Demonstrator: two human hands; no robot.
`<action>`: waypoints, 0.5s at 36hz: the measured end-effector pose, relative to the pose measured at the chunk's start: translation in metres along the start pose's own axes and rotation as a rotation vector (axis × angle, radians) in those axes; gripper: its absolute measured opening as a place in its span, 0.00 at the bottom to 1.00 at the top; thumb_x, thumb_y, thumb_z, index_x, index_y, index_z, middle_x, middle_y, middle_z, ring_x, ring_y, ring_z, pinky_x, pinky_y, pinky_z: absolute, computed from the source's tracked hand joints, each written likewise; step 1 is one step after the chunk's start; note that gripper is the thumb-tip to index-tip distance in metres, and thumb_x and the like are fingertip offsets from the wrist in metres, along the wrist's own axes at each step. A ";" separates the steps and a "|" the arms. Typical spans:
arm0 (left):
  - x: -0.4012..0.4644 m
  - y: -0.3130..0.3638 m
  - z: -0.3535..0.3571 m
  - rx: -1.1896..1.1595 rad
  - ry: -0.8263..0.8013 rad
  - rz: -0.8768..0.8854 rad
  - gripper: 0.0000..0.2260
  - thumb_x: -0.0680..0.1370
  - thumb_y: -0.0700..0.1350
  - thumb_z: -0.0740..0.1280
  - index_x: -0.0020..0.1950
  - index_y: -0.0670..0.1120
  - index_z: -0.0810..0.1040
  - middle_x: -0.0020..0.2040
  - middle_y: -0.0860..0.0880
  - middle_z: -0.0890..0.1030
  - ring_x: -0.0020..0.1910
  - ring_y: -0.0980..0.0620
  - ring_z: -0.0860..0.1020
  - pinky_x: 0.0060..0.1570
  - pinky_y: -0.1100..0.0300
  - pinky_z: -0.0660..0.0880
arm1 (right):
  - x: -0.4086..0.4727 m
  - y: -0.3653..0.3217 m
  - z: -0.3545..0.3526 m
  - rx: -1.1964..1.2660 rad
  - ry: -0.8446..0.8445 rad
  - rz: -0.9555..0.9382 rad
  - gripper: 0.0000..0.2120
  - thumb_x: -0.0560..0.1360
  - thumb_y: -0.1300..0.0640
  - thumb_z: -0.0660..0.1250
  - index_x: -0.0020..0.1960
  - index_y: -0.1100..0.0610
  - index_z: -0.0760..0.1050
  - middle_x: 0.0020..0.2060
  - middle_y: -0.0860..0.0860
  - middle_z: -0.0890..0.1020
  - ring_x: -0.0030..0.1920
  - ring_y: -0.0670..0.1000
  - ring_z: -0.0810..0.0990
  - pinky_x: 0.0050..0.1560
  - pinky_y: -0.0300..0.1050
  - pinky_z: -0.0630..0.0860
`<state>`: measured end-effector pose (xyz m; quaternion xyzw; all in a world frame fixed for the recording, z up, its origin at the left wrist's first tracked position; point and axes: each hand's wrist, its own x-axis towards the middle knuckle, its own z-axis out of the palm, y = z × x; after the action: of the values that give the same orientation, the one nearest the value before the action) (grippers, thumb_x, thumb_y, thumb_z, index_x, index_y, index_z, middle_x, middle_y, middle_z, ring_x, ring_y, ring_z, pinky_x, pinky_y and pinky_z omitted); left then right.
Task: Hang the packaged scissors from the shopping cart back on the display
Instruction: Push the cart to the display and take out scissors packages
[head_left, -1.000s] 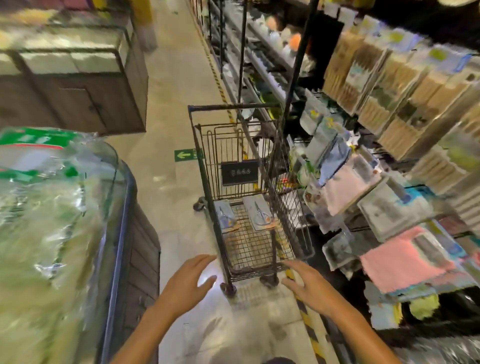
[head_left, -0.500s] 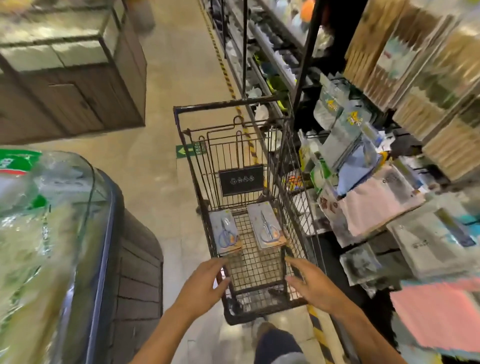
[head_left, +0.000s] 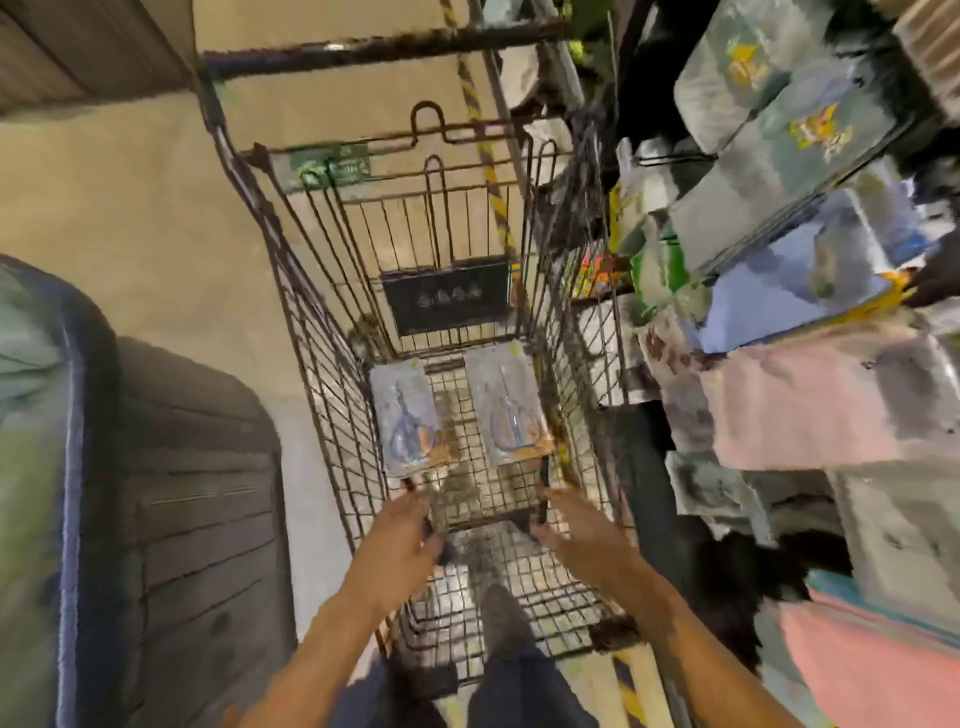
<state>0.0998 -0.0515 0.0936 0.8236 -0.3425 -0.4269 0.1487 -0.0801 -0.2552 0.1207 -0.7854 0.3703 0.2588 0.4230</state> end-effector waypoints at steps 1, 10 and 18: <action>0.010 -0.003 0.004 0.000 -0.014 -0.004 0.25 0.82 0.51 0.61 0.79 0.49 0.64 0.77 0.49 0.67 0.76 0.48 0.64 0.75 0.57 0.61 | 0.010 0.004 0.004 0.007 -0.001 0.007 0.25 0.83 0.45 0.60 0.78 0.49 0.62 0.76 0.48 0.67 0.75 0.49 0.65 0.62 0.31 0.58; 0.100 -0.039 0.033 -0.011 -0.098 -0.037 0.22 0.80 0.51 0.63 0.74 0.48 0.71 0.71 0.47 0.73 0.71 0.46 0.69 0.70 0.59 0.65 | 0.109 0.040 0.031 0.126 -0.004 0.163 0.23 0.80 0.55 0.68 0.74 0.57 0.69 0.64 0.50 0.77 0.60 0.44 0.73 0.49 0.22 0.64; 0.157 -0.053 0.034 -0.006 -0.071 0.003 0.22 0.79 0.48 0.66 0.73 0.48 0.72 0.70 0.46 0.75 0.69 0.45 0.72 0.69 0.60 0.65 | 0.197 0.051 0.033 0.160 0.173 0.106 0.25 0.79 0.63 0.69 0.75 0.54 0.68 0.61 0.45 0.73 0.59 0.45 0.73 0.56 0.33 0.71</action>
<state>0.1589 -0.1200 -0.0491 0.8070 -0.3473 -0.4567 0.1396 -0.0073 -0.3168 -0.0616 -0.7478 0.4661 0.1817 0.4365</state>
